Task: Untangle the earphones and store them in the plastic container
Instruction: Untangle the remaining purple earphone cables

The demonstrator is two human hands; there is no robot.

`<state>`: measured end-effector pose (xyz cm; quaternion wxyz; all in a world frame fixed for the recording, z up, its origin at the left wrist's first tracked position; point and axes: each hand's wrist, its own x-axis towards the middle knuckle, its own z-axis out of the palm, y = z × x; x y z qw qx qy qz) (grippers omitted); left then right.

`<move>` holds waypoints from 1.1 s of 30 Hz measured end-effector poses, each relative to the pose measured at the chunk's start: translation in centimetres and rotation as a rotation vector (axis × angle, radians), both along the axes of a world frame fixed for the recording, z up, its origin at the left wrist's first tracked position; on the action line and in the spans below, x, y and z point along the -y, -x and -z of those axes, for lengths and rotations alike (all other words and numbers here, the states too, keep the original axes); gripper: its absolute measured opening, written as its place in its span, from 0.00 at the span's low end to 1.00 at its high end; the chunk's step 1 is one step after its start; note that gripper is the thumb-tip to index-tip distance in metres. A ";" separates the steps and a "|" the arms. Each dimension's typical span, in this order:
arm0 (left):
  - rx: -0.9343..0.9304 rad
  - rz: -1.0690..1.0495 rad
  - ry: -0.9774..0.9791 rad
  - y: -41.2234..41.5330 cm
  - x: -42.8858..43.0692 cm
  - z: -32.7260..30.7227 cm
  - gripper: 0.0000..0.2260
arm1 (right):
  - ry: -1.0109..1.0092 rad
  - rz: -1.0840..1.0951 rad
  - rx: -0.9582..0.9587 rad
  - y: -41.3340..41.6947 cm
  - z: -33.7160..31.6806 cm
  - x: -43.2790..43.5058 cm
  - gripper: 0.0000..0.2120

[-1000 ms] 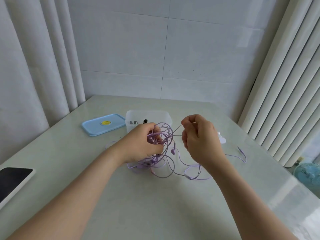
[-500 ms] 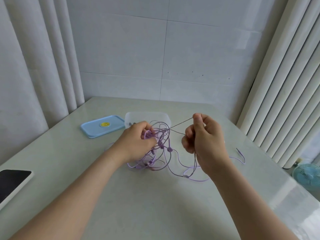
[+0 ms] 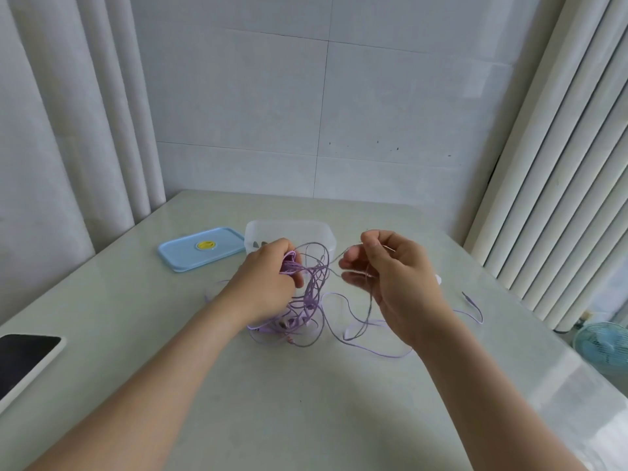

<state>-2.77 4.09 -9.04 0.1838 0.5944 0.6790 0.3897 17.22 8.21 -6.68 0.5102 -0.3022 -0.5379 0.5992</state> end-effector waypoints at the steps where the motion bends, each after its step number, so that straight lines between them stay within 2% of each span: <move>1: 0.029 0.026 -0.001 -0.2 0.0 -0.1 0.10 | 0.013 -0.015 0.030 0.0 0.0 0.1 0.07; 3: 0.078 0.069 -0.017 -0.6 0.2 -0.3 0.03 | 0.020 -0.028 0.118 0.0 0.0 0.2 0.11; 5: 0.137 0.103 -0.024 -0.8 0.5 -0.7 0.06 | 0.019 -0.052 0.190 -0.1 0.0 0.2 0.15; 9: 0.173 0.145 -0.026 -0.9 0.9 -1.2 0.06 | -0.045 -0.099 0.317 -0.2 -0.1 0.6 0.07; 13: 0.178 0.169 -0.016 -0.4 0.9 -1.2 0.07 | -0.119 -0.117 0.344 -0.6 -0.6 0.8 0.16; 16: 0.134 0.110 -0.025 0.3 0.6 -0.7 0.06 | -0.163 -0.165 0.377 -1.2 -1.0 0.6 0.22; 19: 0.037 0.010 -0.077 0.6 0.0 -0.2 0.03 | -0.254 -0.138 0.527 -1.8 -1.2 0.5 0.25; 22: -0.031 -0.059 -0.135 1.0 -0.3 0.3 0.05 | -0.396 -0.044 0.808 -2.1 -1.4 0.7 0.22; 23: -0.059 -0.084 -0.145 1.2 -0.3 0.6 0.07 | -0.419 -0.047 0.846 -2.2 -1.3 0.8 0.20; 29: -0.272 -0.211 -0.247 1.3 -0.3 1.3 0.09 | -0.479 -0.129 0.901 -2.3 -1.2 0.9 0.17; 33: -0.388 -0.262 -0.254 1.0 -0.2 1.5 0.12 | -0.618 -0.025 0.963 -1.6 0.0 0.2 0.04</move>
